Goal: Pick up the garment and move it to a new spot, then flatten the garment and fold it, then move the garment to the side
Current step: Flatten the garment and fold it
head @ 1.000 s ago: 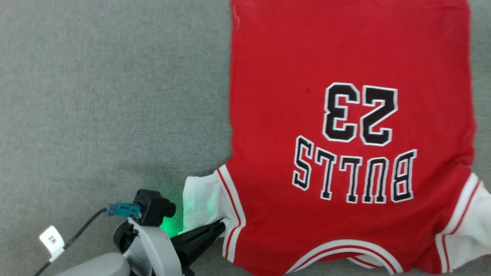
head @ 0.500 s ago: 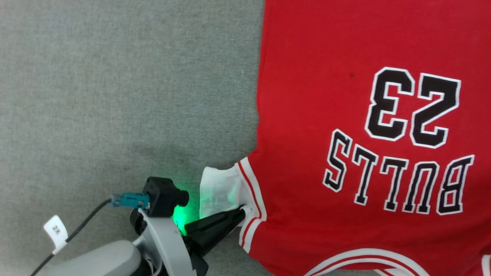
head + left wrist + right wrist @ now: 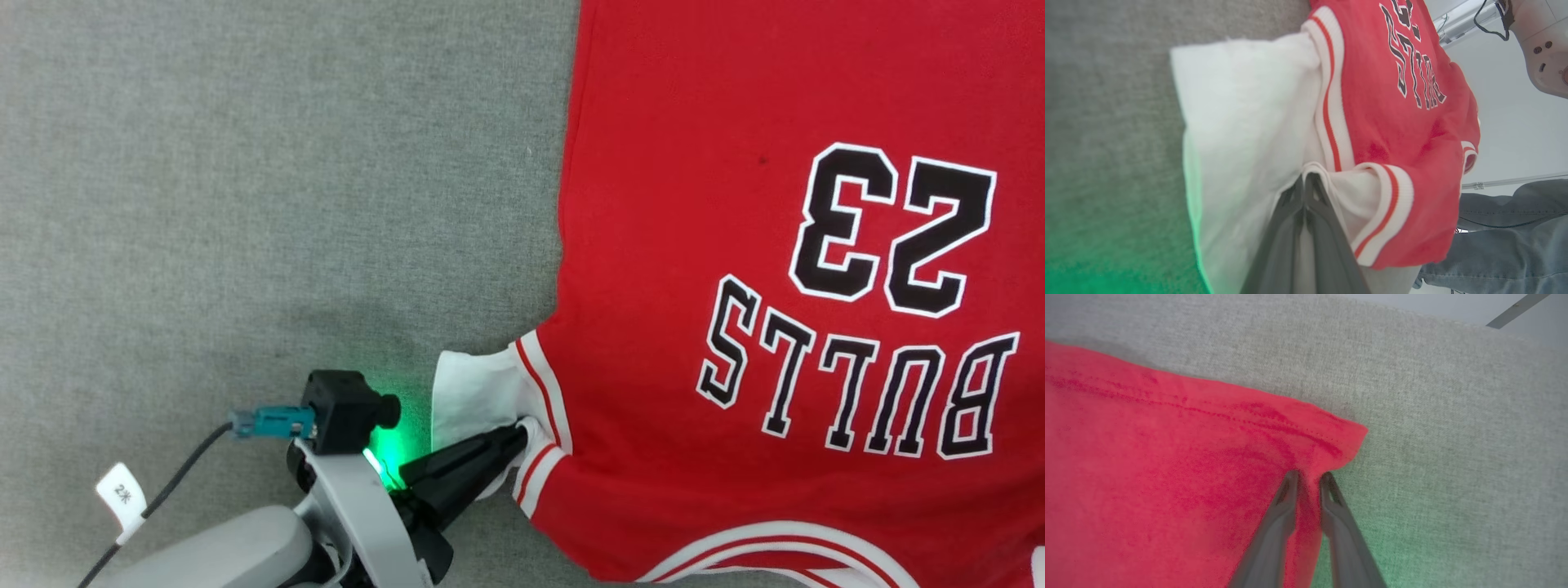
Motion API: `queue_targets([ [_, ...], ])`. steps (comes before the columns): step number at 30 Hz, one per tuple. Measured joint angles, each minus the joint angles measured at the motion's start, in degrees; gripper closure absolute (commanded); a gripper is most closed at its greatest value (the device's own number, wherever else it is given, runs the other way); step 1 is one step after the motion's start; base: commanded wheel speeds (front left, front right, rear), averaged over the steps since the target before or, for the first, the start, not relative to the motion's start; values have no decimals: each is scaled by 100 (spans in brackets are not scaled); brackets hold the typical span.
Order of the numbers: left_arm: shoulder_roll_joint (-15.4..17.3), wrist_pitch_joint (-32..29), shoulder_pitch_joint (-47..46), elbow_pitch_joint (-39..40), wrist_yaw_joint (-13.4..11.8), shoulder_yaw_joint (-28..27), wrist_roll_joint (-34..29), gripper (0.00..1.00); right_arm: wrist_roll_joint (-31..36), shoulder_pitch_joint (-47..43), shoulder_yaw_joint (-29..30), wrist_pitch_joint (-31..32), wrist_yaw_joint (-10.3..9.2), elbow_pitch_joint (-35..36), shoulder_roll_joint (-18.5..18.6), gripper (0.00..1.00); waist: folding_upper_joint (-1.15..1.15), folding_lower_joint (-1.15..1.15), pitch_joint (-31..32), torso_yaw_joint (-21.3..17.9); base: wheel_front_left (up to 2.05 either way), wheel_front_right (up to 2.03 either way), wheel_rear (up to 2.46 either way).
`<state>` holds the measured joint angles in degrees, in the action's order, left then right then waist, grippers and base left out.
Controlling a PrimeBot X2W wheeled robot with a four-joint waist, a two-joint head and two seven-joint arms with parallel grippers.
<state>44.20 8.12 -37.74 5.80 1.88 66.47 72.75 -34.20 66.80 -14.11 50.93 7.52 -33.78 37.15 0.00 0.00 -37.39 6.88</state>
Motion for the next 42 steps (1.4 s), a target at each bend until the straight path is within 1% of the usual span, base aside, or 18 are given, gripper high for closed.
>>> queue_targets([
  [4,-75,235,87,-188,65,-89,90,100,-104,-201,-62,-218,0,-14,-14,100,0,0,167,-18,0,0,0],
  [9,-130,410,237,-367,170,-211,253,100,-544,-799,-215,-316,0,452,253,100,0,0,473,-57,0,0,0],
  [14,-88,493,443,-517,153,-268,341,100,-1104,-1822,-275,-209,0,1316,778,100,0,0,844,-140,0,0,0],
  [18,0,603,622,-692,63,-470,419,100,-1532,-2852,-223,13,0,2123,1219,100,0,0,1134,-238,0,0,0],
  [21,56,636,784,-804,20,-545,443,100,-1833,-3693,-116,152,0,2643,1459,100,0,0,1338,-326,0,0,0],
  [23,71,650,890,-836,9,-589,443,100,-1996,-4240,-46,172,0,2997,1534,100,0,0,1457,-390,0,0,0],
  [27,80,660,1033,-883,-46,-721,422,100,-2102,-5411,79,250,0,3598,1491,100,0,0,1649,-517,0,0,0],
  [32,32,678,1146,-925,-80,-888,330,100,-1989,-6673,92,330,0,4202,1180,100,0,0,1798,-607,0,0,0],
  [35,-22,687,1221,-933,-78,-1012,305,100,-1869,-7162,3,352,-1,4428,891,100,0,0,1806,-593,0,0,0],
  [38,-51,699,1285,-947,-64,-1091,268,100,-1693,-7317,8,241,-1,4555,634,100,0,0,1806,-592,0,0,0],
  [39,-62,700,1319,-953,-64,-1104,249,100,-1636,-7325,63,148,-1,4559,542,67,0,0,1808,-594,0,0,0],
  [40,-73,700,1345,-959,-64,-1109,230,100,-1558,-7331,102,88,-1,4571,480,48,0,0,1812,-593,0,0,0],
  [41,-81,701,1358,-961,-65,-1118,221,100,-1510,-7332,120,15,0,4624,469,0,0,0,1816,-589,0,0,0],
  [42,-86,701,1369,-961,-67,-1134,209,100,-1512,-7326,213,-98,0,4690,430,0,0,0,1817,-583,0,0,0],
])
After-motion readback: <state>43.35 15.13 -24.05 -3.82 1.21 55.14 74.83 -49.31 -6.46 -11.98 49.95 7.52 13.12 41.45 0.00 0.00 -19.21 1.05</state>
